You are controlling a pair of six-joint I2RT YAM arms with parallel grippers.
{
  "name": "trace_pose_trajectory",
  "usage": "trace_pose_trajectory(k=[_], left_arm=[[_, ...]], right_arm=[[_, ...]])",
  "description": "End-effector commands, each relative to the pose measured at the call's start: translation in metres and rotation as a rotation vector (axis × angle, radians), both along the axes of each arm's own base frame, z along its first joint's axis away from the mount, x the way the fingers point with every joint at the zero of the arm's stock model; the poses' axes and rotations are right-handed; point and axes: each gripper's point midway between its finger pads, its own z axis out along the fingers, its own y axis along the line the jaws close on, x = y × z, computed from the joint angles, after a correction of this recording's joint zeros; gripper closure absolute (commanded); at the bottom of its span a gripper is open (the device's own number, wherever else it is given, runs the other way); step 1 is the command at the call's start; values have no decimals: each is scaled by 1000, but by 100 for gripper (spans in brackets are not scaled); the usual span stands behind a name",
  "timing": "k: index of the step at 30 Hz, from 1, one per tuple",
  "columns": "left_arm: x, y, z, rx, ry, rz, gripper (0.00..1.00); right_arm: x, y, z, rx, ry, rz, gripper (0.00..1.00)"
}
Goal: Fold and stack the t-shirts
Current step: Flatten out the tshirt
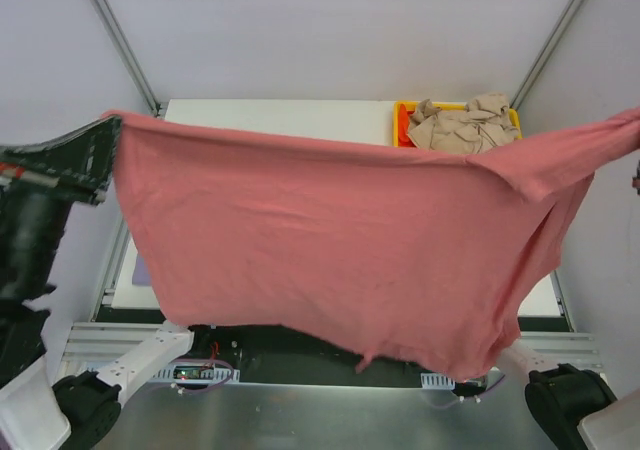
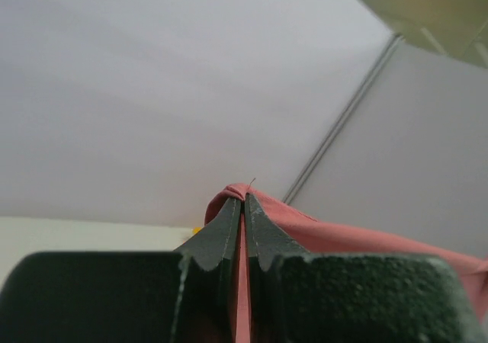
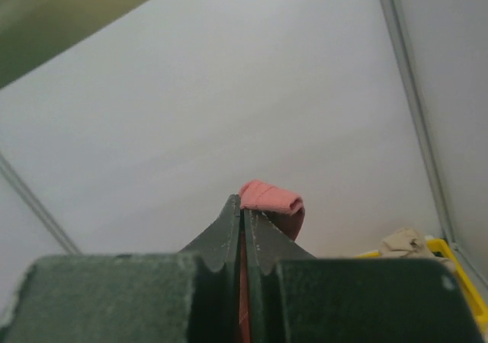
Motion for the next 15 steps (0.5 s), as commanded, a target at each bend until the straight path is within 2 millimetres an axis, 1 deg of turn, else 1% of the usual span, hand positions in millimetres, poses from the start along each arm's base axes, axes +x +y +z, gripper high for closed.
trace_pose_trajectory(k=[1,2,4,6,7,8,10,11,13,14,15], left_arm=[[113,-12,-55,86,243,195,100],[133,-12,-71,99,298,240,100],[177,-16,-114,155,422,323,100],[220,-24,-162,227,553,382,100],[238,-27,-186,250,611,392,100],[257,-32,-216,279,680,390,100],[290,-39,-273,320,805,380,100],[303,-44,-307,335,881,363,100],[326,-47,-364,357,1004,351,100],[335,-45,-388,375,1050,363,100],[345,-45,-414,403,1102,374,100]], right_arm=[[99,-17,-31,-73,209,-245,100],[121,-16,-42,-92,259,-271,100],[163,-14,-70,-133,370,-323,100],[205,-10,-106,-175,488,-361,100],[226,-6,-128,-198,548,-372,100],[246,-2,-148,-219,592,-375,100],[283,5,-197,-254,682,-380,100],[298,7,-220,-263,718,-383,100],[327,9,-274,-261,813,-387,100],[341,12,-307,-266,878,-379,100],[352,13,-336,-273,935,-371,100]])
